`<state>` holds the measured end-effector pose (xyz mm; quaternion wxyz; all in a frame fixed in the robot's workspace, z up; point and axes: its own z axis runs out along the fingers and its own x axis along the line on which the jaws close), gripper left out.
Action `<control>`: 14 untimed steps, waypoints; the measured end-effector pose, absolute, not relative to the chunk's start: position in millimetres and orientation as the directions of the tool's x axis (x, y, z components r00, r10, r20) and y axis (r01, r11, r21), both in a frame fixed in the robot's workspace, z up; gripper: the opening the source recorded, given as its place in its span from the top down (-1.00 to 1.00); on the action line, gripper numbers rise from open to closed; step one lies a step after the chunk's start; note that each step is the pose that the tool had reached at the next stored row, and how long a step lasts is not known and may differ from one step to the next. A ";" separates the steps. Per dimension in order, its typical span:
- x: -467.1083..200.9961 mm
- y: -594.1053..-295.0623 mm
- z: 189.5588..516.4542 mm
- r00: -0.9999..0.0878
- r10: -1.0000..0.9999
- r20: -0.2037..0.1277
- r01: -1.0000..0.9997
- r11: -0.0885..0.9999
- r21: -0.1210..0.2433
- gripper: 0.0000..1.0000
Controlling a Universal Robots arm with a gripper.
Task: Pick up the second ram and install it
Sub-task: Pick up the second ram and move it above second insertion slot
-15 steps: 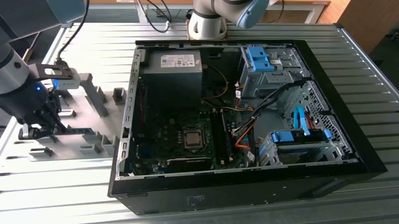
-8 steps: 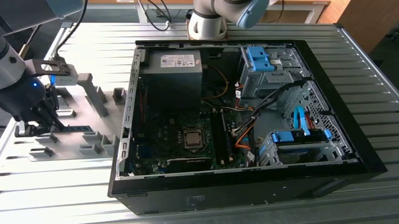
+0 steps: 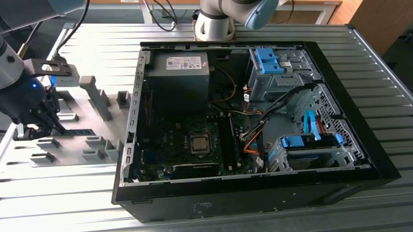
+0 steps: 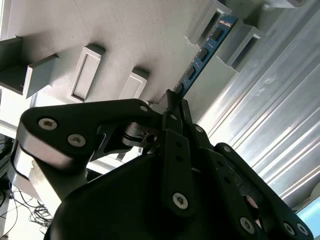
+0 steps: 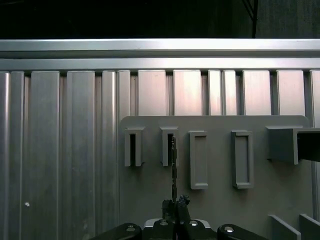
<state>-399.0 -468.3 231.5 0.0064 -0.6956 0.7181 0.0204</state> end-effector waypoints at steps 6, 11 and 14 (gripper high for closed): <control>-399.1 -468.3 233.5 -0.032 -0.999 -0.037 -0.999 0.032 0.021 0.73; -399.0 -468.3 242.6 -0.032 -0.999 -0.038 -0.999 0.032 0.020 0.73; -399.1 -468.3 248.8 -0.032 -0.999 -0.037 -0.999 0.032 0.020 0.73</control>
